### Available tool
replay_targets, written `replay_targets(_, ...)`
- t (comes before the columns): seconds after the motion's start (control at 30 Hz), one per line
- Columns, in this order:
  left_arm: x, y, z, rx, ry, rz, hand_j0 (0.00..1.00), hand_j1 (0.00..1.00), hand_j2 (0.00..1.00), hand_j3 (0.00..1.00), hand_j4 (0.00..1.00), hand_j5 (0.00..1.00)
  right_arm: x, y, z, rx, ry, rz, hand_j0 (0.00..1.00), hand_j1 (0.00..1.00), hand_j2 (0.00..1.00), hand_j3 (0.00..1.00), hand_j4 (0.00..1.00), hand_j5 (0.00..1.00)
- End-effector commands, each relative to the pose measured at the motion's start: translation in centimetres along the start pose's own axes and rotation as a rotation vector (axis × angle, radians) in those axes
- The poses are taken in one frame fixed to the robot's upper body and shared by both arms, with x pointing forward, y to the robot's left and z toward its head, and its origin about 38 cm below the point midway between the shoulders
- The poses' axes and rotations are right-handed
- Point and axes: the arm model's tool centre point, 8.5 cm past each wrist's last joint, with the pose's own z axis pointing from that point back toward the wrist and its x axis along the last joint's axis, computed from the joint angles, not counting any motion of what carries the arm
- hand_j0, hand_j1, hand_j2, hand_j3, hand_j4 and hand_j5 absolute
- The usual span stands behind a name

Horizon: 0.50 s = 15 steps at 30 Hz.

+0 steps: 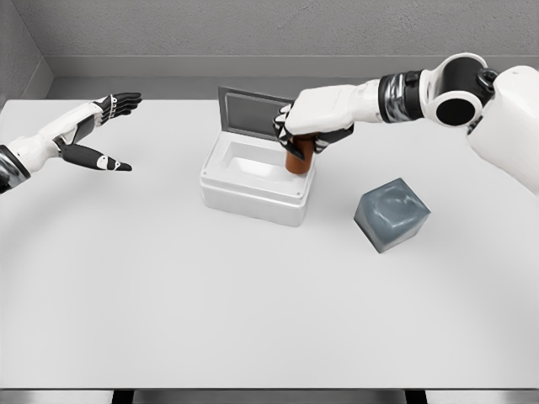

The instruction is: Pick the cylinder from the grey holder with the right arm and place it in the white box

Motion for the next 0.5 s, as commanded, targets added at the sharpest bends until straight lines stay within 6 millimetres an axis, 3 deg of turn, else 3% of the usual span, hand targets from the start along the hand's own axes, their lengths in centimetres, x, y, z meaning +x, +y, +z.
replay_targets(0.0,0.05,0.12,0.04,0.007,-0.003,0.006,1.00,1.00,1.00,1.00,1.00,1.00,-0.02,-0.07,0.06,-0.005,0.001,-0.004,0.23,0.23,0.23,0.23,0.23,0.23)
replay_targets(0.23,0.04,0.11,0.04,0.006,-0.002,0.005,1.00,1.00,1.00,1.00,1.00,1.00,0.18,-0.46,0.02,-0.010,-0.004,0.005,0.24,0.24,0.24,0.24,0.24,0.24)
replay_targets(0.3,0.04,0.11,0.04,0.006,-0.002,0.005,1.00,1.00,1.00,1.00,1.00,1.00,0.16,-0.53,0.05,-0.010,-0.004,0.006,0.28,0.28,0.28,0.28,0.28,0.28)
replay_targets(0.33,0.04,0.11,0.04,0.006,-0.002,0.005,1.00,1.00,1.00,1.00,1.00,1.00,0.16,-0.53,0.05,-0.010,-0.004,0.006,0.38,0.38,0.38,0.38,0.38,0.38)
replay_targets(0.37,0.04,0.11,0.04,0.006,-0.002,0.005,1.00,1.00,1.00,1.00,1.00,1.00,0.16,-0.52,0.05,-0.009,-0.003,0.007,0.76,0.76,0.76,0.76,0.76,0.76)
replay_targets(0.4,0.04,0.11,0.04,0.006,-0.002,0.005,1.00,1.00,1.00,1.00,1.00,1.00,0.16,-0.52,0.05,-0.009,-0.003,0.007,0.94,0.94,0.94,0.94,0.94,0.94)
replay_targets(0.47,0.04,0.11,0.04,0.006,-0.002,0.005,1.00,1.00,1.00,1.00,1.00,1.00,0.15,-0.51,0.04,-0.009,-0.002,0.008,1.00,1.00,1.00,1.00,1.00,1.00)
